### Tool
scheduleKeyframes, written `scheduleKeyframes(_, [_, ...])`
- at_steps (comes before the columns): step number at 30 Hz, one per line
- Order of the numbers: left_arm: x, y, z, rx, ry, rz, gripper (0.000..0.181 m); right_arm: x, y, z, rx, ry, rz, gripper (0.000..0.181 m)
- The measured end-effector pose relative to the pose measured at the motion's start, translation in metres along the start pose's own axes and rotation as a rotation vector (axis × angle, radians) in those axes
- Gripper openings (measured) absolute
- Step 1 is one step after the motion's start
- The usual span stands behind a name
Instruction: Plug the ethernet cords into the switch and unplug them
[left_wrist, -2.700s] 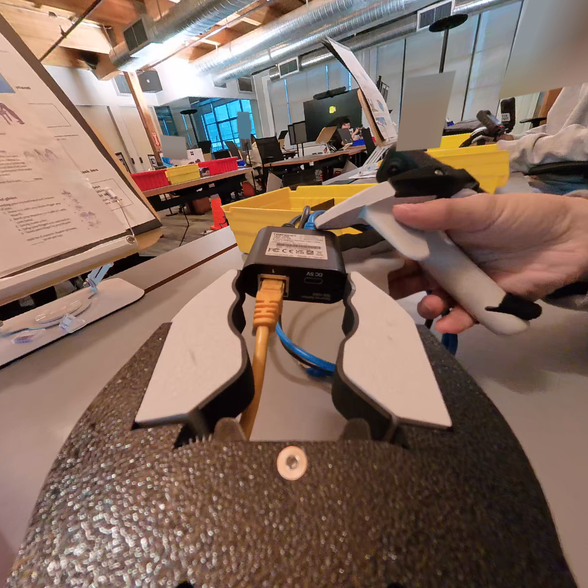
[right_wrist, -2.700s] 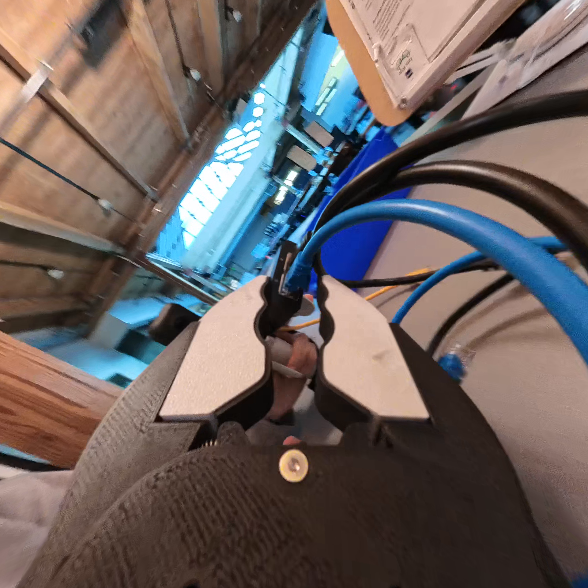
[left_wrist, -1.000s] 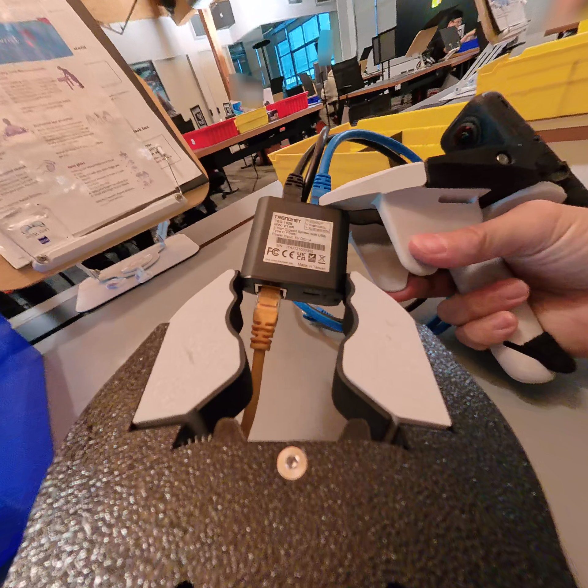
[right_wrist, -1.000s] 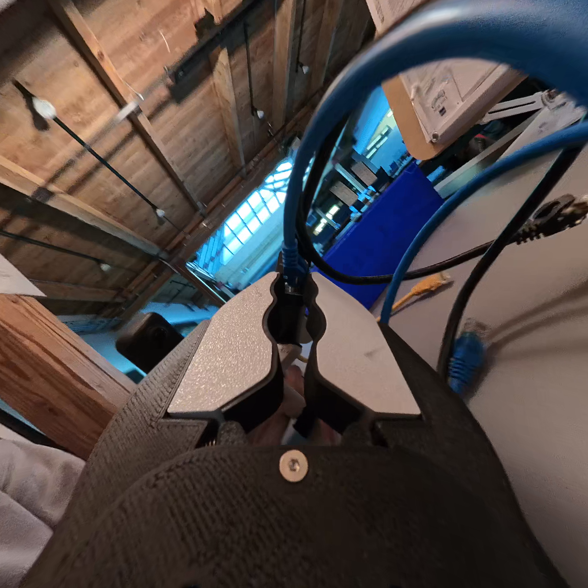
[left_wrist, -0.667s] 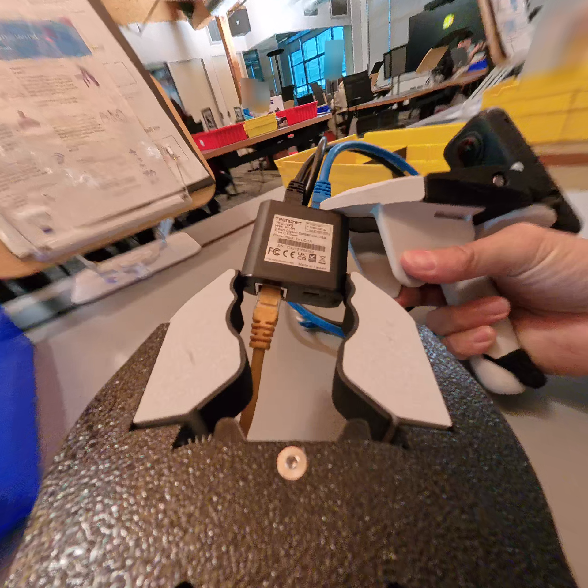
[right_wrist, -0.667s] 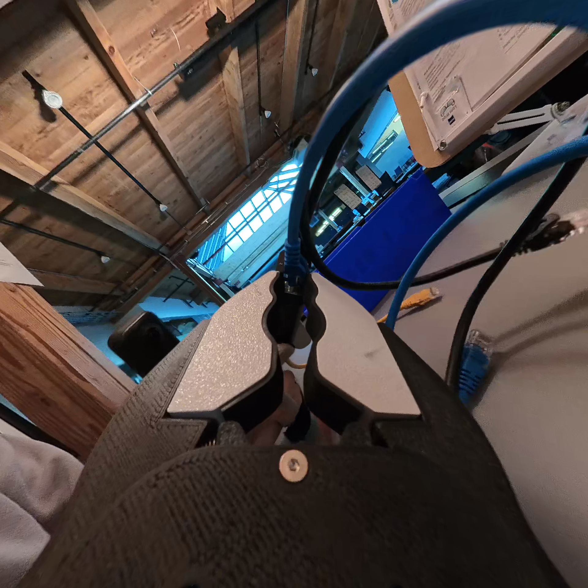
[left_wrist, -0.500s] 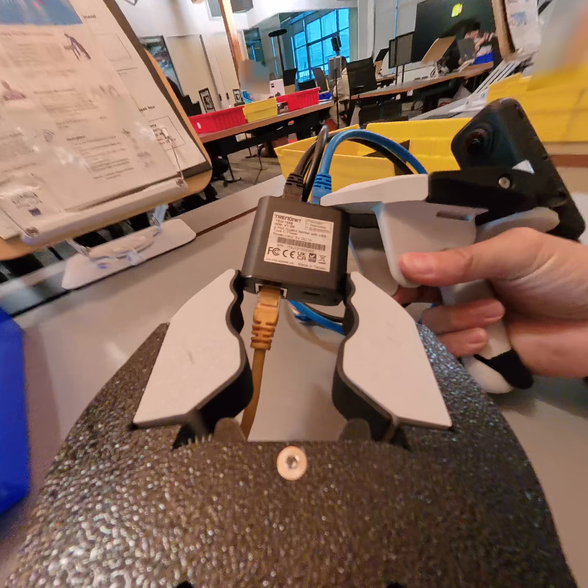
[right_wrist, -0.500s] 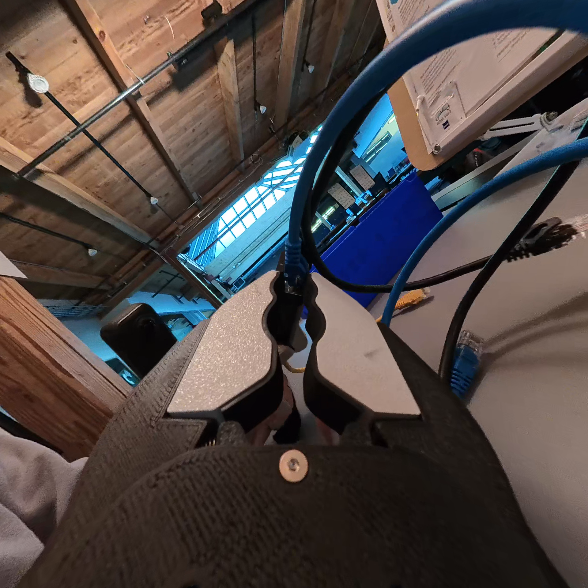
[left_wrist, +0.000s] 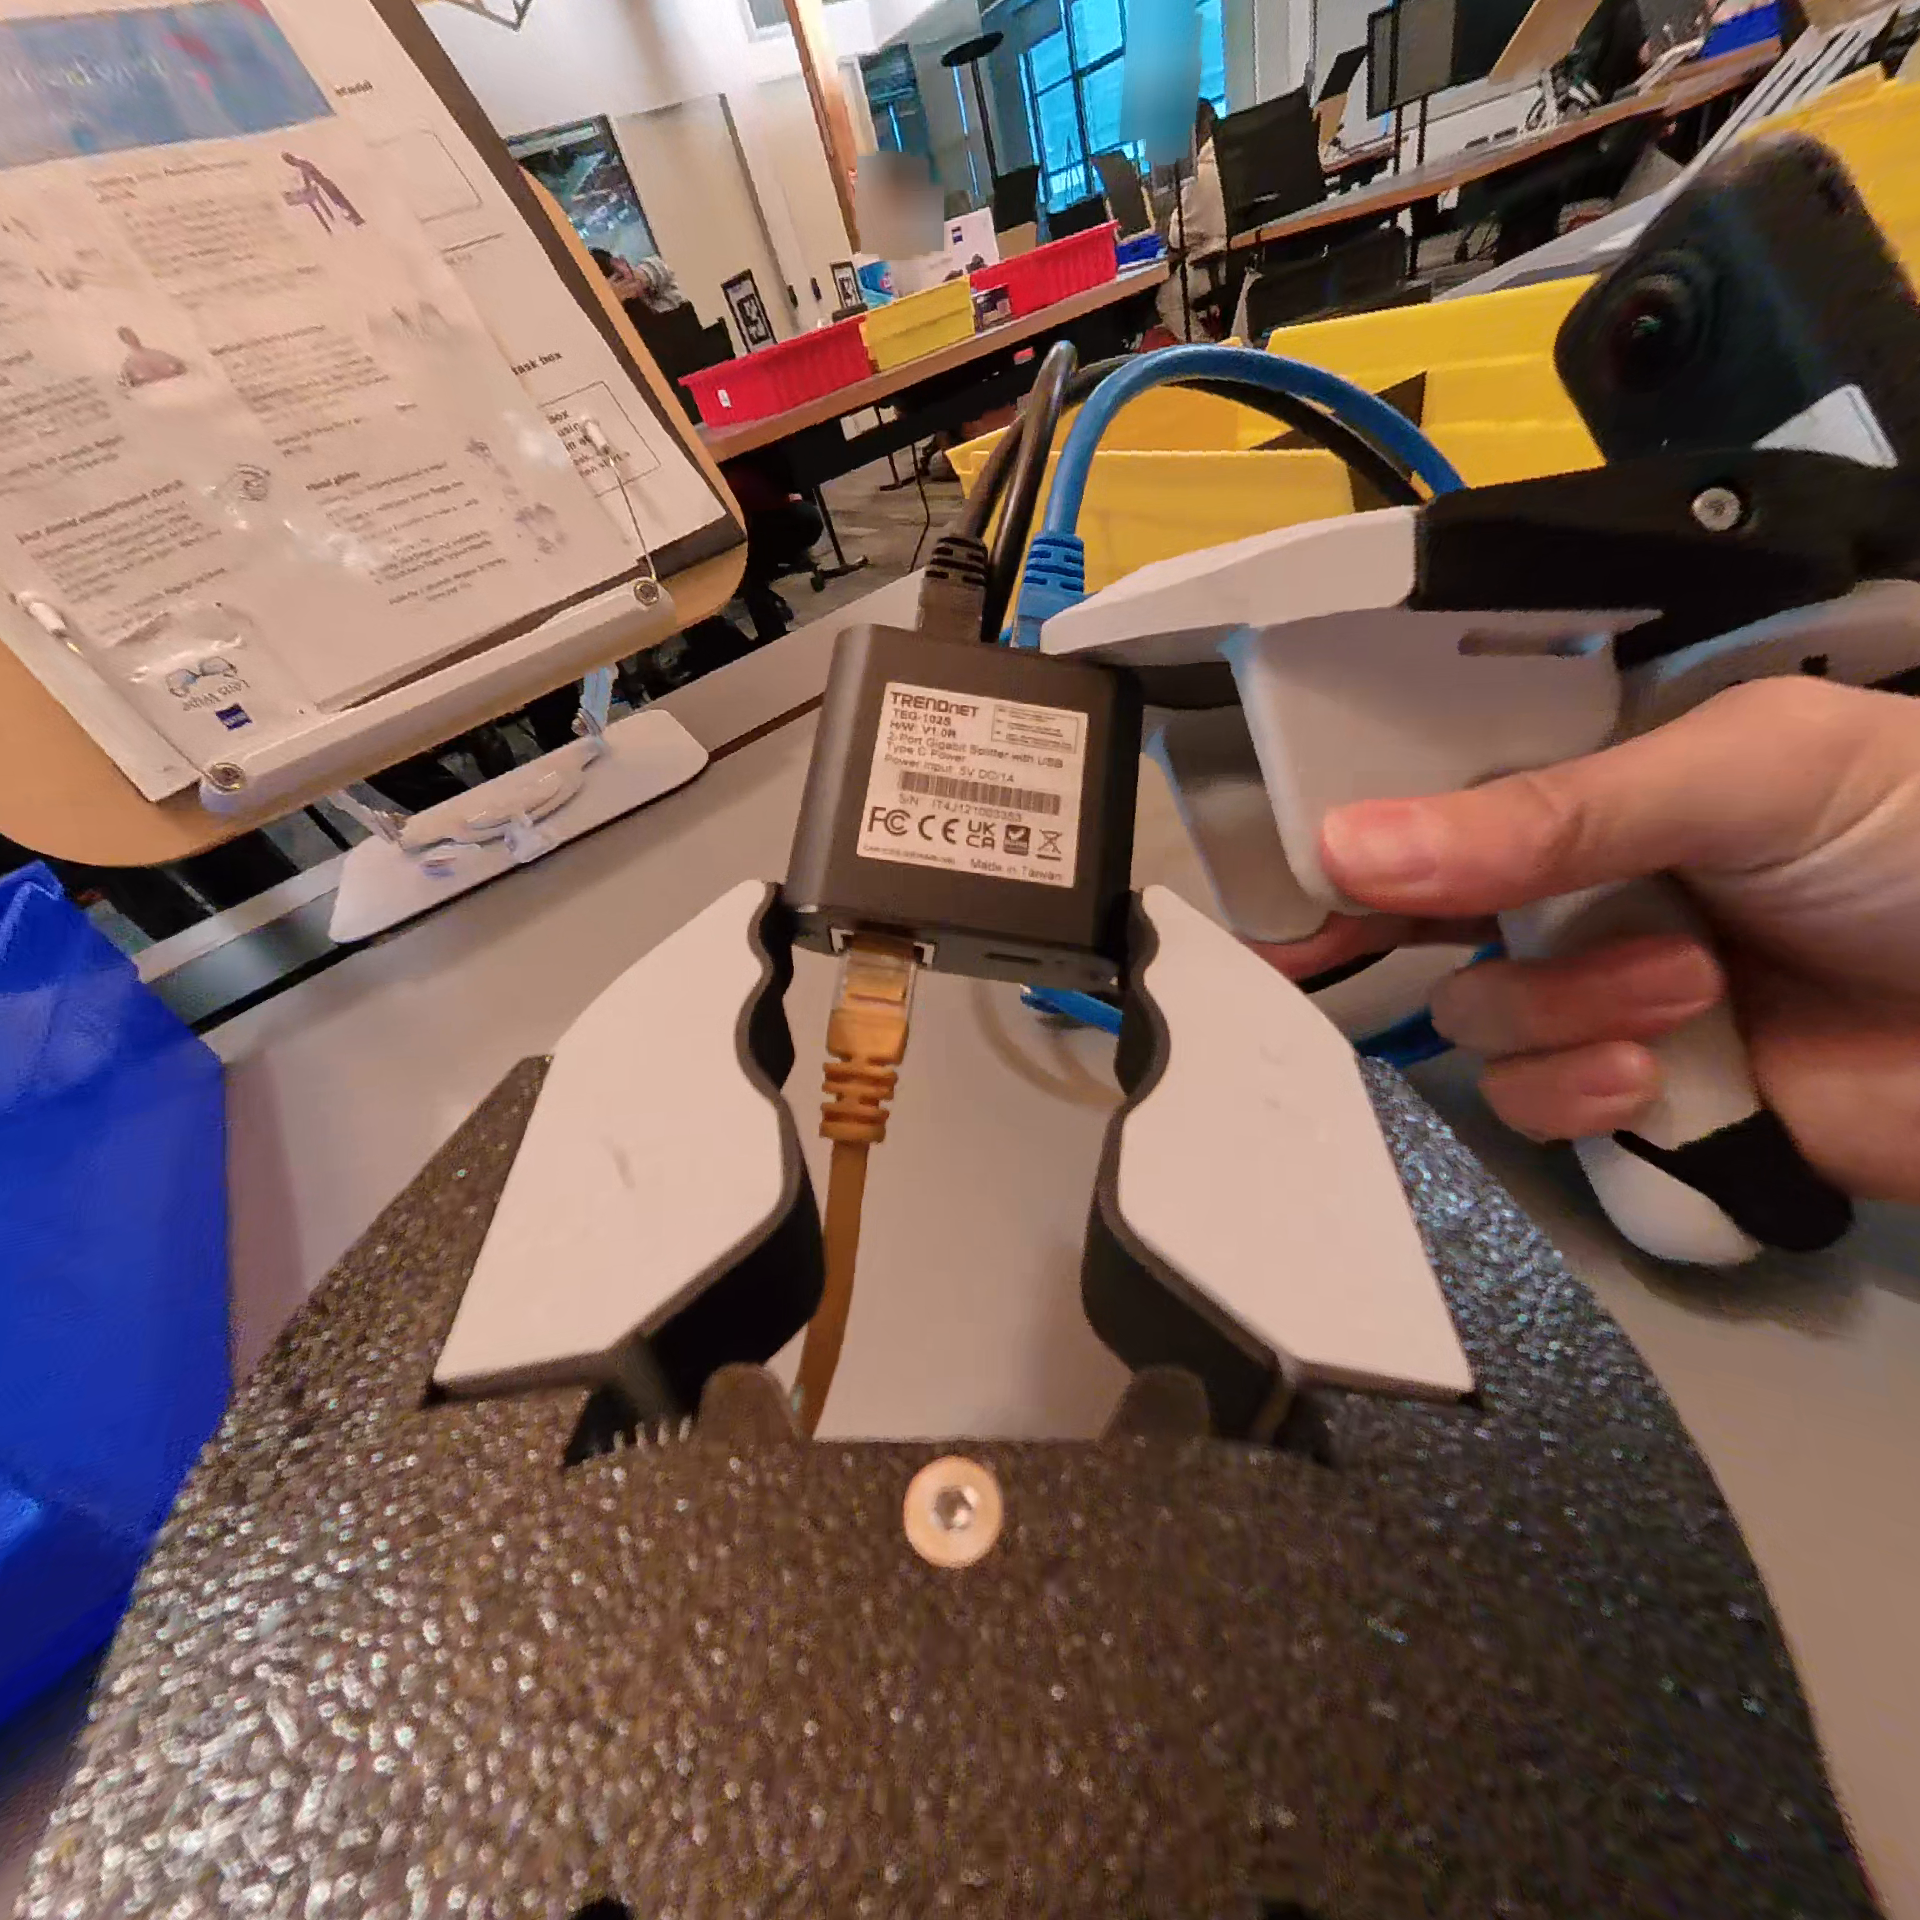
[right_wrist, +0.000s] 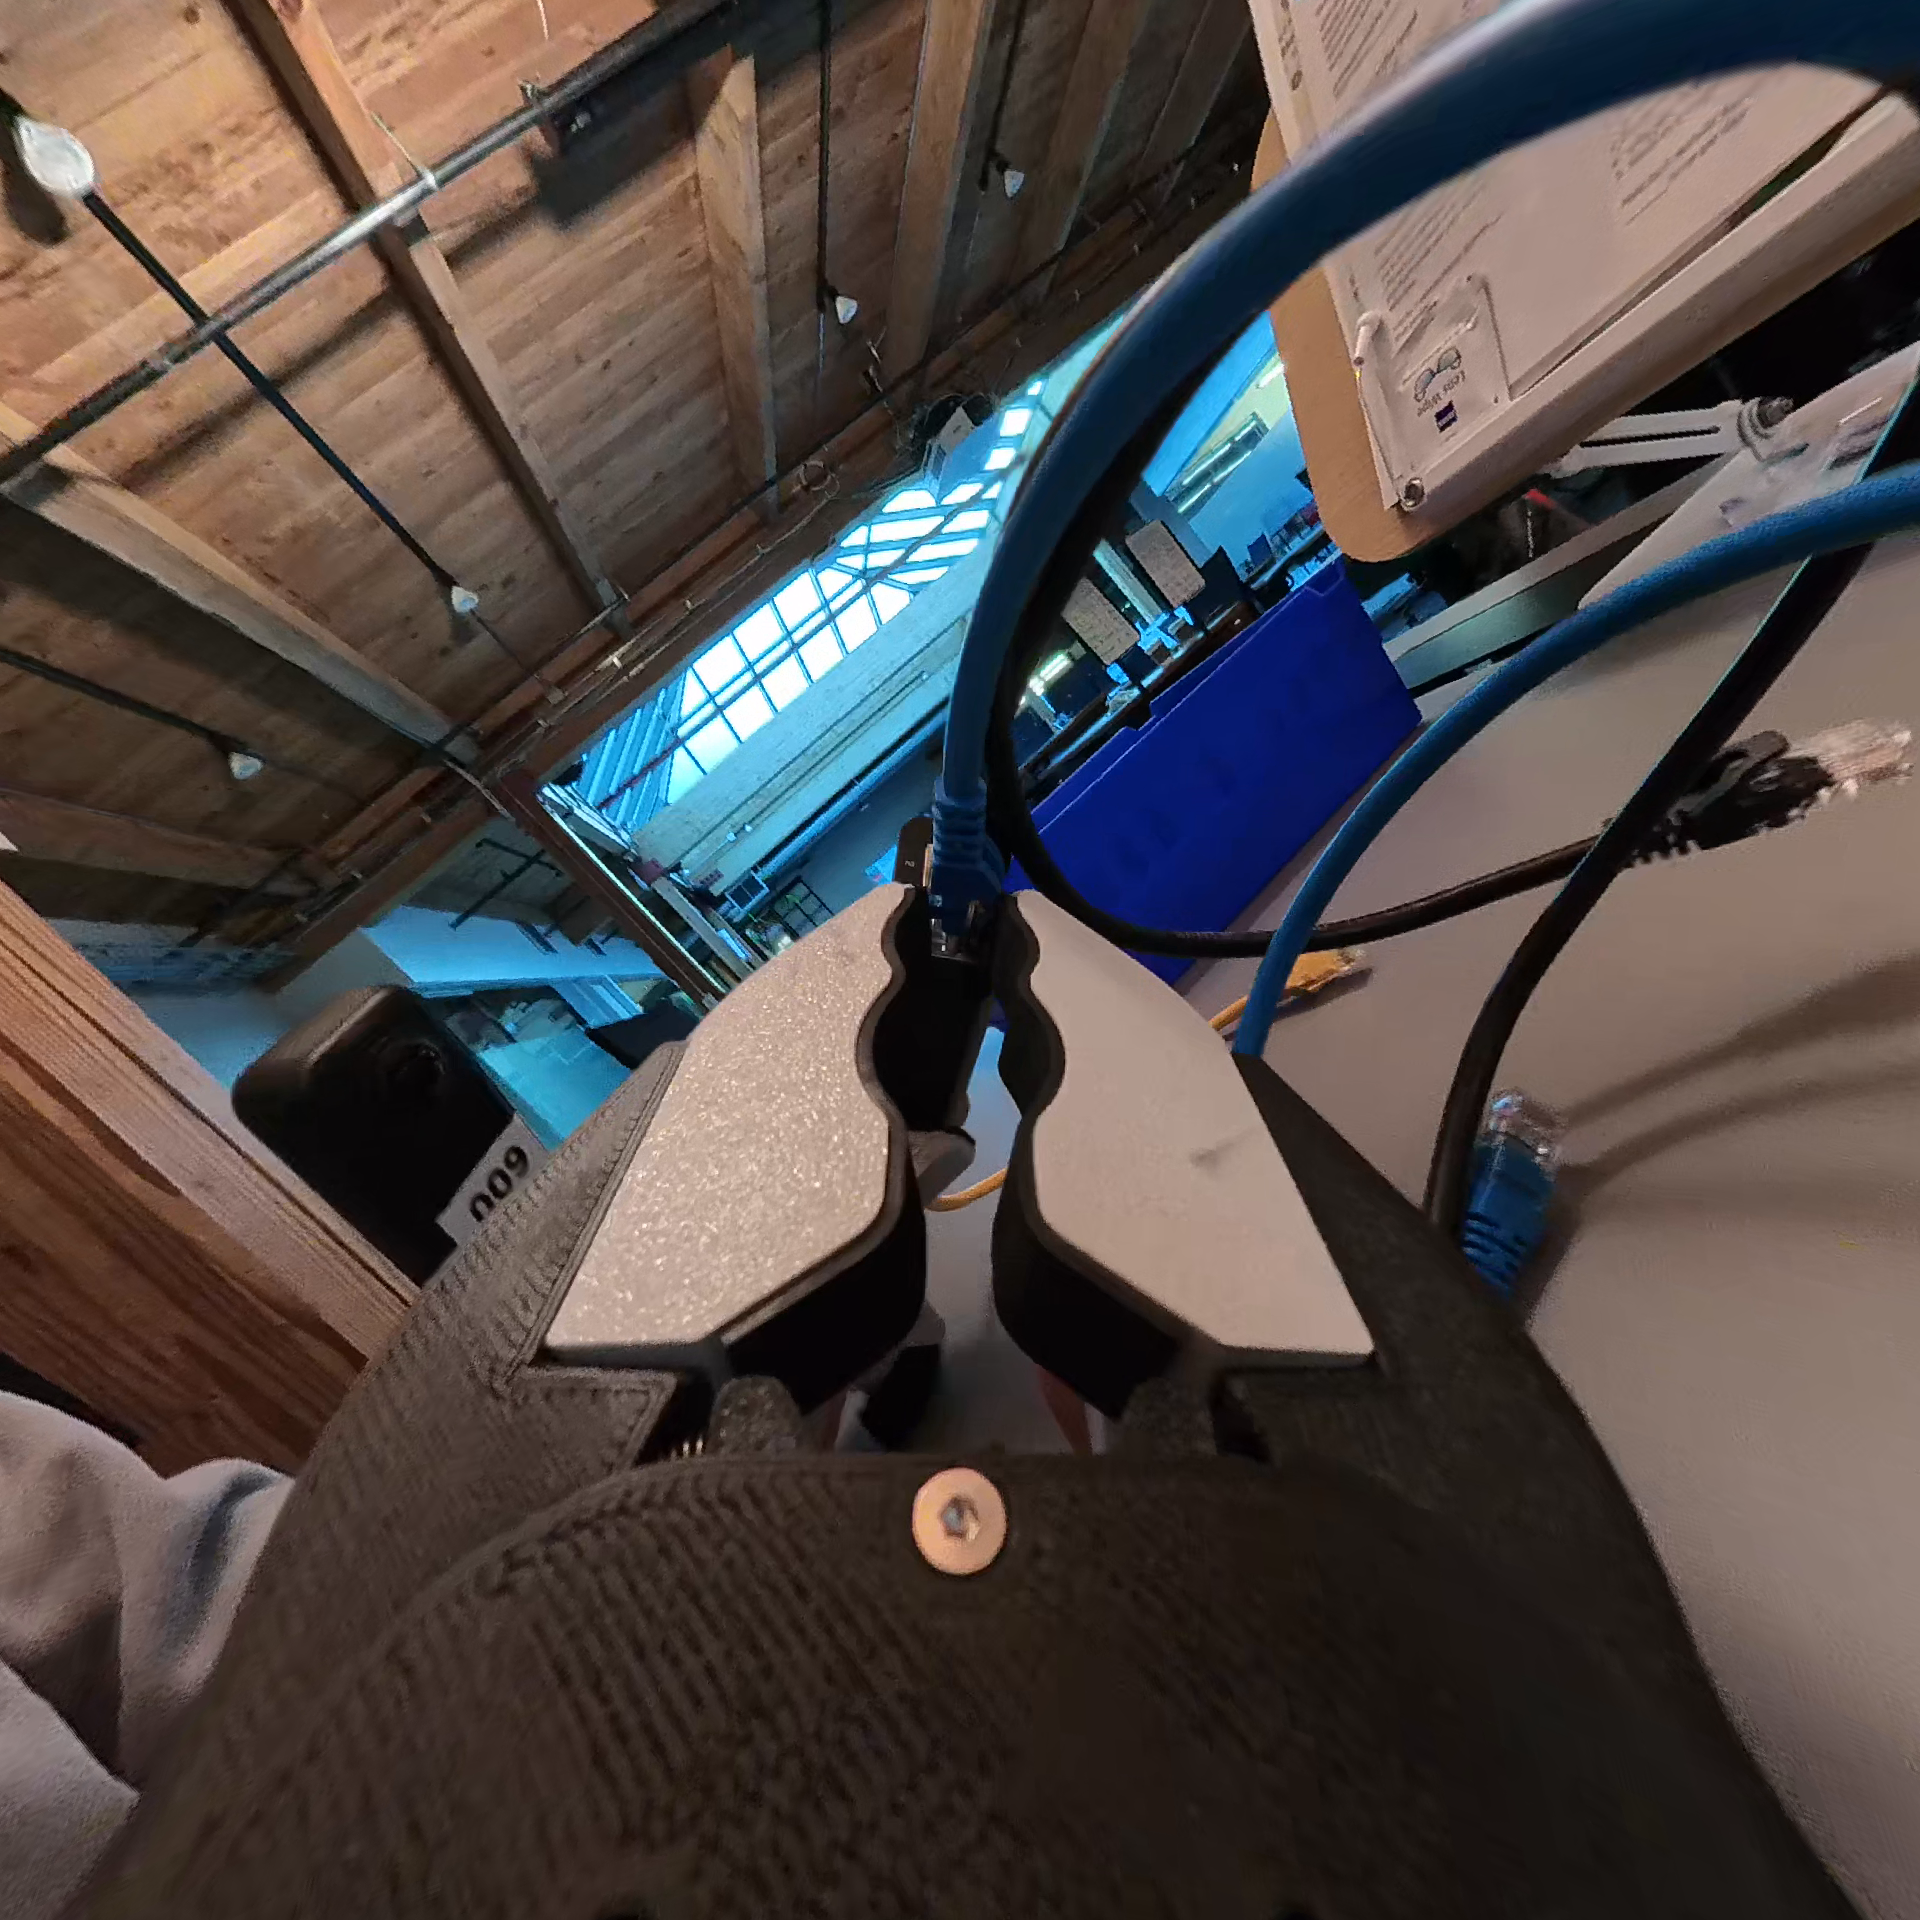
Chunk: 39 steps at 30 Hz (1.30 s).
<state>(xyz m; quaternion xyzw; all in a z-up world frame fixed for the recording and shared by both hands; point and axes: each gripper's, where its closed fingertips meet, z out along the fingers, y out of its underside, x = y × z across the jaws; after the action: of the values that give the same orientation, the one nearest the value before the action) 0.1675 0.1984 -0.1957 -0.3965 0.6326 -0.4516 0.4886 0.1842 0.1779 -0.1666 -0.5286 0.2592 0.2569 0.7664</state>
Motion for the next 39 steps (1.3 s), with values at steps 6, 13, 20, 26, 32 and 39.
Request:
scheduleKeyframes(6, [-0.001, -0.009, -0.005, 0.059, 0.002, -0.027, 0.06, -0.005, -0.002, 0.002, 0.041, -0.028, 0.131, 0.013])
scheduleKeyframes(13, [-0.004, -0.01, -0.006, 0.065, 0.001, -0.046, 0.06, -0.001, -0.001, 0.004, 0.068, 0.003, 0.167, 0.014])
scheduleKeyframes(20, [-0.006, -0.011, -0.007, 0.083, 0.008, -0.063, 0.06, -0.002, 0.001, 0.005, 0.11, -0.002, 0.216, 0.021])
scheduleKeyframes(26, [-0.001, -0.013, -0.007, 0.106, 0.048, -0.045, 0.06, -0.001, 0.0, 0.003, 0.137, -0.009, 0.265, 0.013])
scheduleKeyframes(32, [-0.004, -0.01, -0.008, 0.114, 0.088, 0.012, 0.06, -0.008, 0.002, 0.005, 0.083, -0.019, 0.198, 0.013])
scheduleKeyframes(39, [-0.01, -0.015, -0.012, 0.188, 0.049, 0.079, 0.062, -0.012, 0.008, 0.008, 0.073, -0.021, 0.266, 0.013])
